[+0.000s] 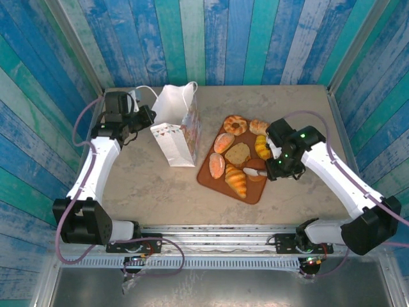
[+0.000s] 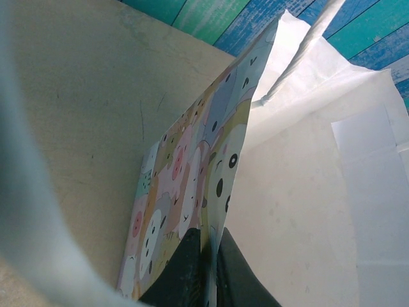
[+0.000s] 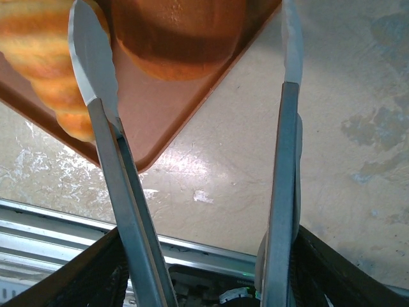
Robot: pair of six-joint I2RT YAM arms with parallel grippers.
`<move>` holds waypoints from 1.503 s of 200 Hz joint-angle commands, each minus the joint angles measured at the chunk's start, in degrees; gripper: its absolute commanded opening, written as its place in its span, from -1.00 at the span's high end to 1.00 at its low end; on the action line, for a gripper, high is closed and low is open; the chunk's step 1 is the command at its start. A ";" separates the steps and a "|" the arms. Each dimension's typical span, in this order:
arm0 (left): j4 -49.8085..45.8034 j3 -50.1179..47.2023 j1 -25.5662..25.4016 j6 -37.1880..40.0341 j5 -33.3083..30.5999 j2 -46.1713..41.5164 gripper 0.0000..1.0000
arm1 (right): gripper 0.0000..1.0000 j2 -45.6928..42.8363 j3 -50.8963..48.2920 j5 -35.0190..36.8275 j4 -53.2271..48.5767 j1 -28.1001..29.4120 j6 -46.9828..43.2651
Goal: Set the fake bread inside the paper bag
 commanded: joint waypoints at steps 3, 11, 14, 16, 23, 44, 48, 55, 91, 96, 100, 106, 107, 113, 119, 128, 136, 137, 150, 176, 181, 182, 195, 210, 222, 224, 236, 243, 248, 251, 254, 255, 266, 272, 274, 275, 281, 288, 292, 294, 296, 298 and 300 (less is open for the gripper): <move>-1.10 -0.02 -0.03 0.46 0.30 -3.16 0.78 | -0.24 0.29 -0.44 -1.44 0.03 -0.53 -0.67; -1.32 -0.01 -0.04 0.55 0.21 -3.14 0.78 | -0.23 0.38 -0.31 -1.55 0.34 -0.56 -0.81; -1.36 -0.01 -0.03 0.63 0.11 -3.07 0.78 | -0.23 0.38 -0.32 -1.61 0.44 -0.53 -0.88; -1.43 0.01 -0.01 0.64 0.11 -3.04 0.78 | -0.23 0.39 -0.32 -1.62 0.50 -0.52 -0.92; -1.55 0.11 0.00 0.72 0.03 -3.04 0.78 | -0.23 0.45 -0.19 -1.79 0.61 -0.52 -1.06; -1.75 -0.03 0.01 0.82 -0.05 -3.03 0.78 | -0.23 0.73 -0.57 -2.38 0.81 -0.63 -1.20; -1.73 -0.07 -0.02 0.82 0.00 -3.03 0.78 | -0.23 0.82 -0.69 -2.46 0.81 -0.63 -1.18; -1.59 -0.23 -0.01 0.60 0.19 -3.22 0.78 | -0.23 1.08 -0.95 -2.65 0.81 -0.70 -1.12; -0.46 -0.60 0.00 -0.15 1.17 -3.30 0.78 | -0.21 2.61 -2.27 -3.33 1.95 -0.88 -1.28; -0.54 -0.51 0.00 -0.15 1.15 -3.20 0.78 | -0.20 2.87 -2.27 -3.38 2.06 -0.90 -1.30; -0.66 -0.39 0.01 -0.08 1.13 -3.12 0.77 | -0.19 2.97 -2.20 -3.45 2.12 -0.89 -1.32; -0.74 -0.27 0.00 -0.03 1.16 -3.07 0.77 | -0.17 3.13 -2.28 -3.47 2.04 -0.89 -1.39; -0.75 -0.25 0.00 -0.05 1.16 -3.05 0.77 | -0.17 3.16 -2.28 -3.47 2.08 -0.88 -1.43; -0.81 -0.30 -0.01 -0.06 1.06 -3.14 0.77 | -0.16 3.19 -2.28 -3.47 2.06 -0.88 -1.43; -0.76 -0.25 0.00 -0.06 1.04 -3.21 0.77 | -0.15 3.22 -2.37 -3.52 2.04 -0.88 -1.43; -0.83 -0.26 0.02 -0.14 0.92 -3.35 0.77 | -0.14 3.21 -2.59 -3.56 2.06 -0.88 -1.33; -0.80 -0.24 0.00 -0.13 0.86 -3.40 0.77 | -0.13 3.20 -2.65 -3.54 2.08 -0.88 -1.32; -0.78 -0.24 0.04 -0.10 0.88 -3.39 0.77 | -0.13 3.20 -2.64 -3.51 2.06 -0.88 -1.35; -0.88 -0.12 -0.01 -0.15 0.86 -3.48 0.77 | -0.10 3.19 -2.81 -3.48 1.95 -0.88 -1.24; -1.38 0.19 0.04 0.10 0.48 -3.57 0.76 | -0.02 2.98 -2.68 -2.97 1.14 -0.88 -0.80; -1.46 0.31 0.00 0.20 0.26 -3.61 0.76 | 0.00 2.91 -2.53 -2.82 0.87 -0.94 -0.79; -1.46 0.34 0.00 0.20 0.23 -3.63 0.76 | 0.00 2.88 -2.49 -2.80 0.84 -0.91 -0.77; -2.01 0.55 -0.01 0.50 -0.48 -3.69 0.73 | 0.04 2.44 -2.00 -2.62 0.38 -0.92 -0.67; -2.45 0.55 0.00 1.02 -1.14 -3.74 0.69 | 0.09 1.48 -1.49 -2.59 0.11 -0.88 -0.58; -2.60 0.42 -0.01 1.32 -1.10 -3.79 0.68 | 0.13 0.65 -1.10 -2.59 -0.03 -0.88 -0.42; -2.60 0.45 0.00 1.34 -1.02 -3.75 0.68 | 0.13 0.54 -1.02 -2.59 -0.06 -0.90 -0.43; -2.52 0.46 -0.07 1.56 -0.44 -3.57 0.64 | 0.15 -0.28 -0.65 -2.51 -0.25 -0.88 -0.46; -2.35 0.54 0.00 1.61 0.00 -3.62 0.60 | 0.16 -0.76 -0.31 -2.34 -0.40 -0.89 -0.41; -2.24 0.54 -0.05 1.61 0.15 -3.61 0.57 | 0.17 -1.07 -0.10 -2.20 -0.58 -0.88 -0.43; -2.21 0.62 -0.01 1.61 0.17 -3.62 0.55 | 0.17 -1.29 0.03 -2.12 -0.66 -0.92 -0.46; -2.18 0.71 0.00 1.55 0.21 -3.53 0.54 | 0.17 -1.49 0.29 -2.04 -0.76 -0.89 -0.49; -2.17 0.72 0.00 1.58 0.25 -3.50 0.54 | 0.17 -1.56 0.32 -2.01 -0.81 -0.88 -0.45; -2.46 1.13 0.00 1.73 0.28 -3.39 0.48 | 0.17 -2.35 1.14 -1.42 -1.08 -0.89 -0.36; -2.65 1.37 0.01 1.91 0.26 -3.39 0.46 | 0.17 -2.78 1.60 -1.14 -1.21 -0.88 -0.33; -2.70 1.46 -0.04 1.95 0.28 -3.32 0.45 | 0.18 -2.96 1.77 -1.06 -1.19 -0.88 -0.30; -2.74 1.53 -0.07 2.00 0.29 -3.31 0.45 | 0.18 -3.04 1.81 -1.04 -1.20 -0.88 -0.31; -2.98 1.92 0.00 2.17 0.29 -3.30 0.41 | 0.18 -3.61 2.17 -0.88 -1.17 -0.89 -0.24; -3.14 2.39 0.00 2.46 0.49 -3.35 0.37 | 0.18 -4.17 2.78 -0.71 -1.08 -0.92 -0.32; -3.25 2.61 0.02 2.61 0.62 -3.38 0.35 | 0.18 -4.47 3.06 -0.66 -1.05 -0.88 -0.47; -3.29 2.69 0.00 2.65 0.73 -3.43 0.33 | 0.18 -4.63 3.32 -0.66 -1.09 -0.92 -0.55; -3.23 2.73 0.00 2.72 0.84 -3.46 0.32 | 0.18 -4.80 3.45 -0.62 -1.14 -0.93 -0.68; -3.35 2.85 0.00 2.74 0.85 -3.43 0.31 | 0.18 -4.91 3.63 -0.58 -1.08 -0.89 -0.78; -3.38 3.01 0.00 2.79 0.94 -3.59 0.30 | 0.18 -5.02 3.86 -0.57 -1.09 -0.88 -0.87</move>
